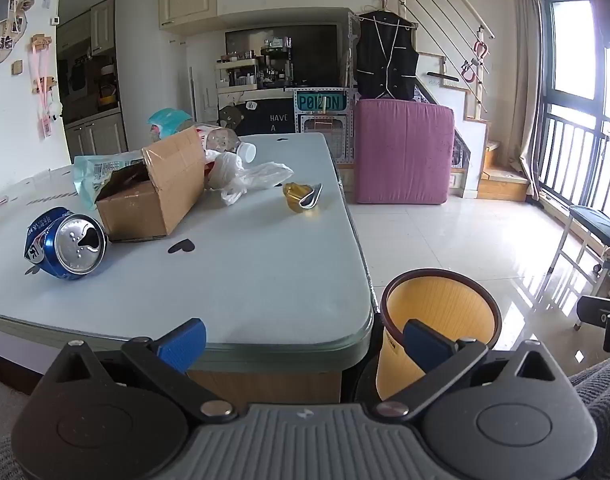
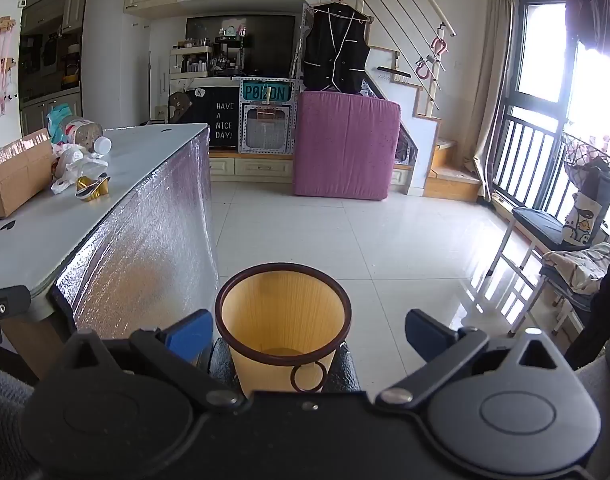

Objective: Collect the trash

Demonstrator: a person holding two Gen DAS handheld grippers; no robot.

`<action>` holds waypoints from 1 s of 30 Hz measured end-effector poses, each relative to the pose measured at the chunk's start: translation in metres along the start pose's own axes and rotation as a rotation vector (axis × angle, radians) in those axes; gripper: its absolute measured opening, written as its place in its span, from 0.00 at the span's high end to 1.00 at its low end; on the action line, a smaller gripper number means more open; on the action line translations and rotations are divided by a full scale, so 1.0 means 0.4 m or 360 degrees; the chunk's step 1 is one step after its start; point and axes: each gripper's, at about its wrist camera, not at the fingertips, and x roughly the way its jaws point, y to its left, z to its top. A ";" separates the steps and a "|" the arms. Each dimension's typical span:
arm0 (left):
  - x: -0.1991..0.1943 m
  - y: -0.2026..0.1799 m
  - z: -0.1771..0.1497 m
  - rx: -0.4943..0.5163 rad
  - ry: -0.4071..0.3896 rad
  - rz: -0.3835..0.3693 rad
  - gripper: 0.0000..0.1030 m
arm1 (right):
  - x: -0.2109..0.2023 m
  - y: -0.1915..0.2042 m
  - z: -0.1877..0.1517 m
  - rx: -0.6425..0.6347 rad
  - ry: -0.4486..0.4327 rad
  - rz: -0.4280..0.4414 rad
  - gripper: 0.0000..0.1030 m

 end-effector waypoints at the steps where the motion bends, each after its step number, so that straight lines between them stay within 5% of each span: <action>1: 0.000 0.000 0.000 0.0001 0.0003 0.0000 0.00 | 0.000 0.000 0.000 0.0000 0.0000 0.0000 0.00; 30: 0.000 0.000 0.000 0.0003 -0.0001 0.0002 0.00 | -0.006 0.004 0.003 -0.0005 0.0000 -0.0003 0.00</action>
